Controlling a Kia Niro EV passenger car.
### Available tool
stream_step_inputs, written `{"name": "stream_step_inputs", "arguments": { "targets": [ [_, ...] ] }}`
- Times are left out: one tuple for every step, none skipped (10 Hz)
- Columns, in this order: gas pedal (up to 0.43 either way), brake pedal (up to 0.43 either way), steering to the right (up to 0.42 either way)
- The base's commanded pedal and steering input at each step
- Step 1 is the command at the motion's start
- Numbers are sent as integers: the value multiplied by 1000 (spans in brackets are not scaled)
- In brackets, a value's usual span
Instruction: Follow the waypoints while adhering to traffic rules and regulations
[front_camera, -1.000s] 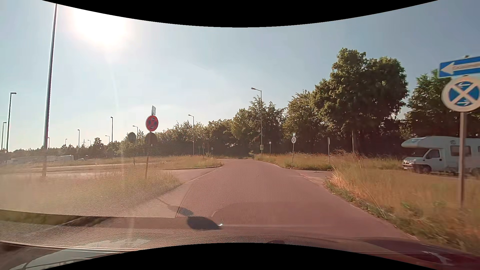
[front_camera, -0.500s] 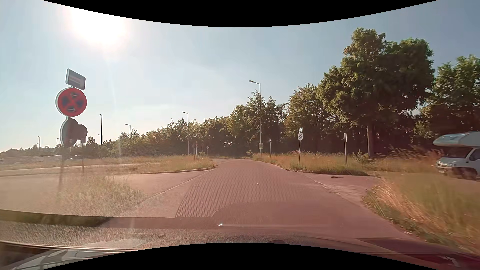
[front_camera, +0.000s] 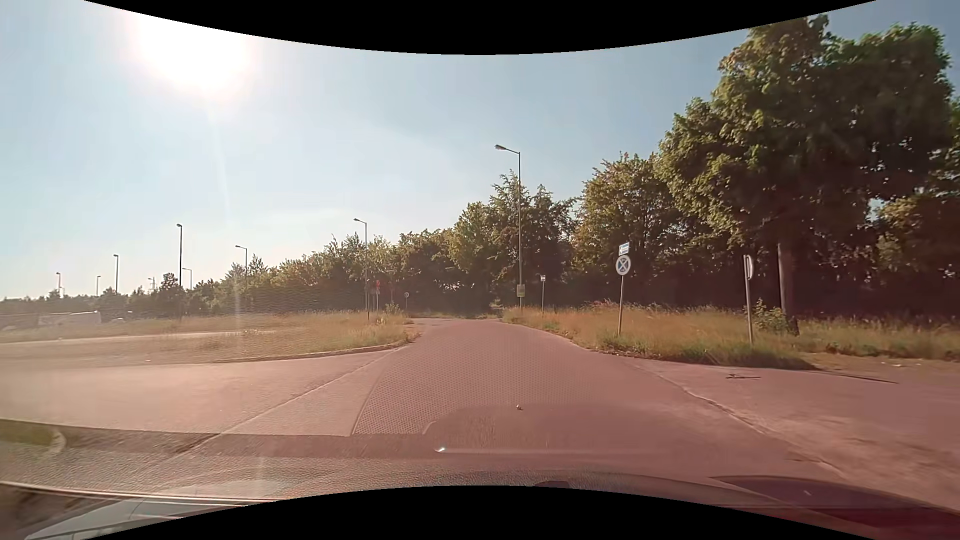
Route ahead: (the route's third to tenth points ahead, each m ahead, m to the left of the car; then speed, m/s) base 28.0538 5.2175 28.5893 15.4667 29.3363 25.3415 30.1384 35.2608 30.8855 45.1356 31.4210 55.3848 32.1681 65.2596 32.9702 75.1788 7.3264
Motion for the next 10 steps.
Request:
{"name": "stream_step_inputs", "arguments": {
  "targets": [
    [98, 12, 4],
    [98, 12, 2],
    [98, 12, -1],
    [98, 12, -4],
    [87, 12, -6],
    [87, 12, -6],
    [67, 6, -6],
    [39, 12, -7],
    [28, 12, -7],
    [28, 12, -7]
  ]
}}
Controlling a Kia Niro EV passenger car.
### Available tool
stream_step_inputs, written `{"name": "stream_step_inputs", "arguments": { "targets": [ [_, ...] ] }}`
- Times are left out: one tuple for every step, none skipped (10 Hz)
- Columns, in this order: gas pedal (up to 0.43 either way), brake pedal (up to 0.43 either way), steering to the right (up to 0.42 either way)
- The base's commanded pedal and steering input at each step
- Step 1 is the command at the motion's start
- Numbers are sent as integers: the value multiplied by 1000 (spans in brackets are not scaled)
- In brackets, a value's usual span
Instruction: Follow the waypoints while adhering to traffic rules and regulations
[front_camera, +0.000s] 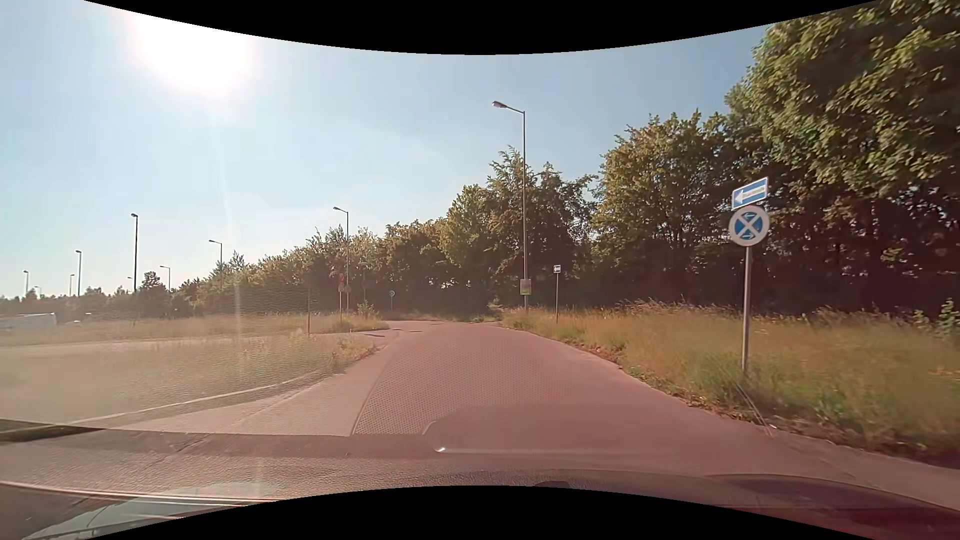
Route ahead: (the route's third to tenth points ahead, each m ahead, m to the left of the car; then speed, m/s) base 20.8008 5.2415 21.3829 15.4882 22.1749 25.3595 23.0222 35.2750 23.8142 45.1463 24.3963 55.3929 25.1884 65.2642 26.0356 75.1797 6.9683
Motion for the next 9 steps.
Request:
{"name": "stream_step_inputs", "arguments": {
  "targets": [
    [20, 12, -7],
    [0, 12, -7],
    [0, 12, -7],
    [0, 12, -7],
    [0, 12, -7],
    [0, 12, -8],
    [0, 12, -9],
    [0, 12, -13],
    [0, 12, -19]
  ]
}}
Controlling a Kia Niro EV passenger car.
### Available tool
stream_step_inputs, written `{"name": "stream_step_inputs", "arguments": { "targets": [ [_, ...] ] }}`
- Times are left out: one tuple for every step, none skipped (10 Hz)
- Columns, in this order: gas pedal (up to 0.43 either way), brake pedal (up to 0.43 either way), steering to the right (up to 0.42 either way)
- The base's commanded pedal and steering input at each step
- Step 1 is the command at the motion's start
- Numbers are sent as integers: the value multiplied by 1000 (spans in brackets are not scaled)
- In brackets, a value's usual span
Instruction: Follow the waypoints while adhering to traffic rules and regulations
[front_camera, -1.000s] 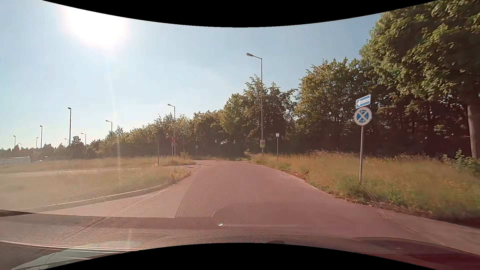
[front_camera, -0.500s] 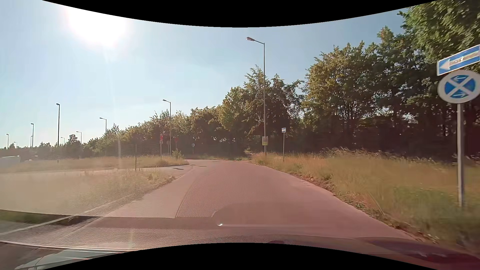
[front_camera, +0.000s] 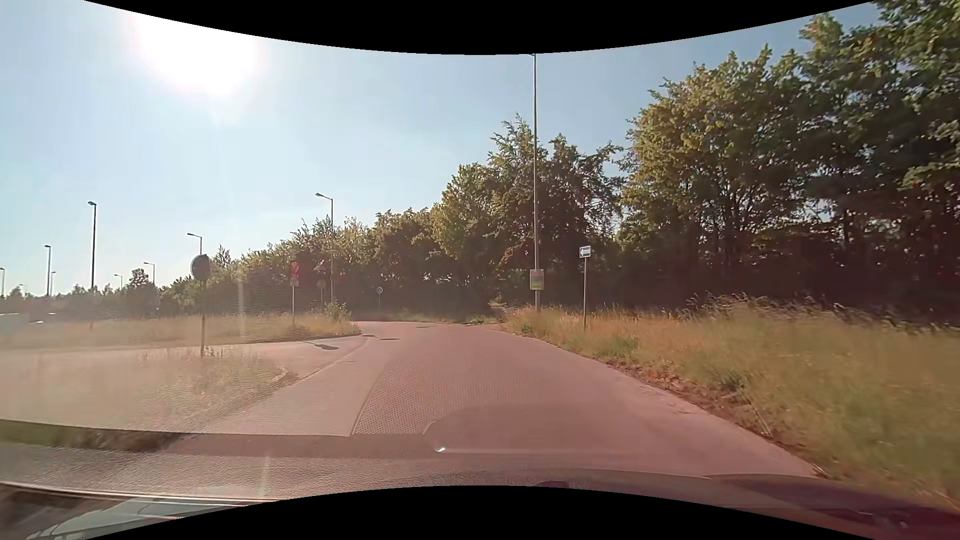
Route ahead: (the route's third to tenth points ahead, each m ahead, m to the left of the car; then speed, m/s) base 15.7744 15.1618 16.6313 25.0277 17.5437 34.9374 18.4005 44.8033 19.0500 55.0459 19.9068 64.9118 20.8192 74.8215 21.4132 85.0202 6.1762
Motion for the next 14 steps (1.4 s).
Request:
{"name": "stream_step_inputs", "arguments": {
  "targets": [
    [0, 12, -33],
    [0, 12, -55],
    [0, 12, -75],
    [0, 12, -100],
    [0, 12, -129],
    [0, 12, -152],
    [0, 12, -179],
    [0, 6, -206],
    [0, 12, -231],
    [0, 6, -252],
    [0, 6, -273],
    [8, 6, -294],
    [28, 6, -311],
    [28, 6, -333]
  ]
}}
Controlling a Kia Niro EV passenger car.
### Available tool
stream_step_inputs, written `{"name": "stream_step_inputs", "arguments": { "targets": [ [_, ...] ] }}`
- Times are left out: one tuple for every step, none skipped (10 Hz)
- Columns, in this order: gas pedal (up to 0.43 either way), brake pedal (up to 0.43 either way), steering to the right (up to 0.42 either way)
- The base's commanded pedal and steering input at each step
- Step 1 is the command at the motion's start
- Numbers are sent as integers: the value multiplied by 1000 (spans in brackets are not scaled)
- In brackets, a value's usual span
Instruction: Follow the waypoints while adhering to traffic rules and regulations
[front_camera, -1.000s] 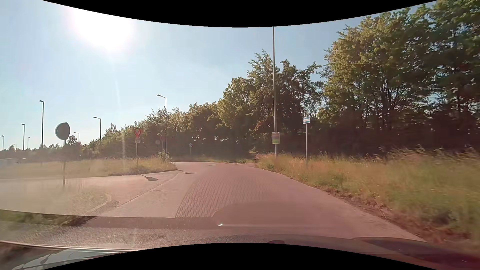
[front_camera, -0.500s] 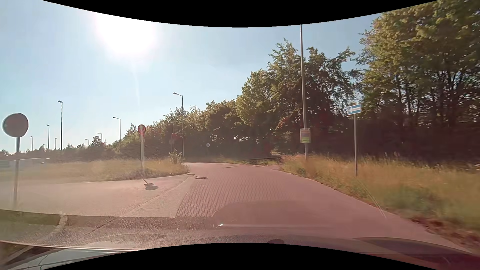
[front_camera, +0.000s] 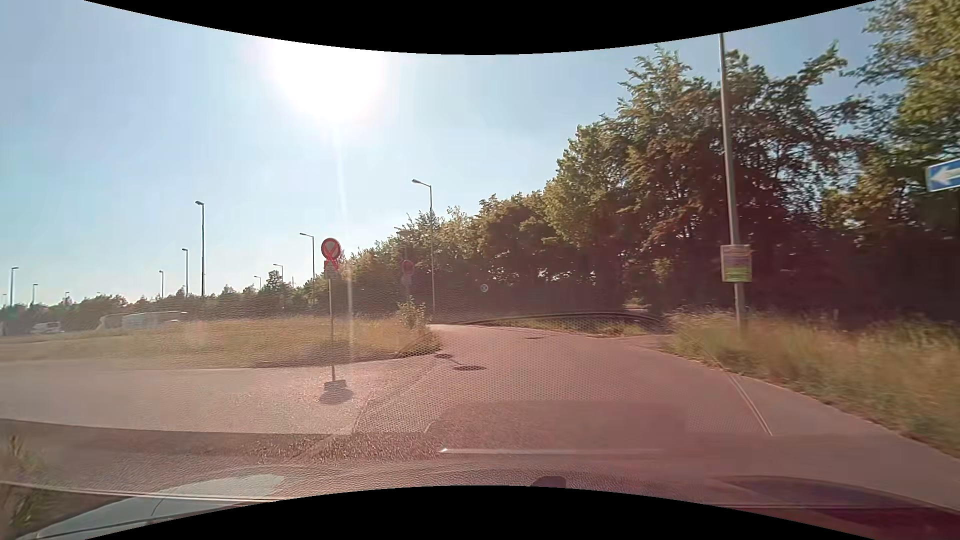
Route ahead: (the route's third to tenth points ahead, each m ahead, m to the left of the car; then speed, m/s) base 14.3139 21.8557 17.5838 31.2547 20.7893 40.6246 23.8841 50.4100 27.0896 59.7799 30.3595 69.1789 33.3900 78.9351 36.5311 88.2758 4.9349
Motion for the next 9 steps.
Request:
{"name": "stream_step_inputs", "arguments": {
  "targets": [
    [47, 6, -355],
    [47, 6, -372],
    [59, 6, -400],
    [67, 6, -423],
    [79, 6, -439],
    [110, 6, -455],
    [110, 12, -461],
    [118, 6, -461],
    [150, 6, -460]
  ]
}}
